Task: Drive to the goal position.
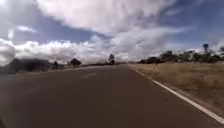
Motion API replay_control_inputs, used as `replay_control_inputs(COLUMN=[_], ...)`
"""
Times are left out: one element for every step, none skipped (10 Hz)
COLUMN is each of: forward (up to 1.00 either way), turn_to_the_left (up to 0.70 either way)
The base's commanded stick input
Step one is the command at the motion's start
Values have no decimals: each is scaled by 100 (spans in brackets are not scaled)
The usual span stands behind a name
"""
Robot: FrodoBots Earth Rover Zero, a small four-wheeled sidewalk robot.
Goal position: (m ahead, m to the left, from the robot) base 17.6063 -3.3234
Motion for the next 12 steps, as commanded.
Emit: replay_control_inputs(forward=[70, 70, 70, 70, 70, 70, 70, 70, 70, 70, 70, 70], turn_to_the_left=[0, 0, 0, 0, 0, 0, 0, 0, 0, 0, 0, 0])
